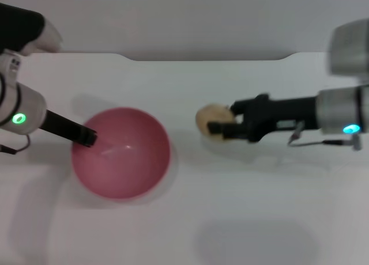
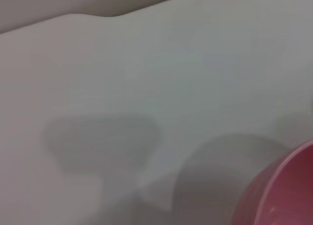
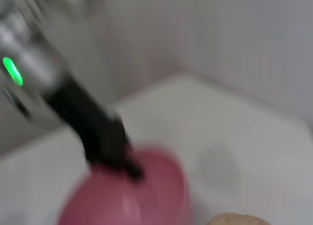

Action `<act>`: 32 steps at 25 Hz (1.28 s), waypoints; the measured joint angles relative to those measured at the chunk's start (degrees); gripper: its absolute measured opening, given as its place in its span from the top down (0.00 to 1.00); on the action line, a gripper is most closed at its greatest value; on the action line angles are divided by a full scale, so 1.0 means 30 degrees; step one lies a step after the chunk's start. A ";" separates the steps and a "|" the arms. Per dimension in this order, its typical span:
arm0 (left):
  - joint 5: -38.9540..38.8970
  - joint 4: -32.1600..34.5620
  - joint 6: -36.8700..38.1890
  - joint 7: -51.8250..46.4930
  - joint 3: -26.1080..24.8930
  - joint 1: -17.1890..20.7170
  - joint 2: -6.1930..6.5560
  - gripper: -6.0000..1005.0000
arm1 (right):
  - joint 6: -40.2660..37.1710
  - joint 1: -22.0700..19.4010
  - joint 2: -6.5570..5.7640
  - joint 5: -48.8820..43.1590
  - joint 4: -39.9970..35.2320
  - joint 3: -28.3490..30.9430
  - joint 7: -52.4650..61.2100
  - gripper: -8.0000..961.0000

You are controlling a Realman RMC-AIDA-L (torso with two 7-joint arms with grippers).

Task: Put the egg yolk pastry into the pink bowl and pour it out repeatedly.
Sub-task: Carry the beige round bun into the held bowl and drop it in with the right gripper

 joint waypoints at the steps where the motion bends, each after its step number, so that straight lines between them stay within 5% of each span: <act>1: -0.0083 -0.0323 -0.0103 -0.0005 0.0205 -0.0185 -0.0027 0.99 | -0.1011 -0.0234 -0.0007 0.0002 -0.0677 0.1169 -0.0253 0.54; 5: -0.1308 -0.2196 -0.0730 -0.0043 0.1566 -0.1409 -0.0060 0.99 | -0.4779 -0.0676 -0.0024 0.0044 -0.3166 0.3524 -0.0801 0.57; 9: -0.2636 -0.3220 -0.1735 -0.0124 0.3397 -0.2583 -0.0149 0.99 | -0.7778 -0.0411 -0.0002 -0.0341 -0.4437 0.3244 -0.1710 0.59; 16: -0.4223 -0.3187 -0.2798 -0.0494 0.4551 -0.3300 -0.0191 0.99 | -0.6119 0.0146 0.0157 -0.2476 -0.3594 -0.1072 -0.0981 0.63; 20: -0.4459 -0.3114 -0.2980 -0.0478 0.4461 -0.3314 -0.0141 0.99 | -0.5280 0.0252 0.0182 -0.3078 -0.3654 -0.1629 0.0458 0.65; 24: -0.4460 -0.3174 -0.3400 -0.0412 0.4399 -0.3217 -0.0106 0.99 | -0.5473 -0.0033 0.0185 -0.2720 -0.4157 -0.0302 0.0527 0.61; 27: -0.4467 -0.3238 -0.3769 -0.0346 0.4411 -0.3106 -0.0090 0.99 | -0.5693 -0.0256 0.0151 -0.1701 -0.4417 0.1444 0.0470 0.39; 32: -0.4512 -0.3212 -0.5442 -0.0226 0.4422 -0.2406 -0.0011 0.99 | -0.6174 -0.0987 0.0105 -0.0399 -0.5056 0.5245 0.0381 0.38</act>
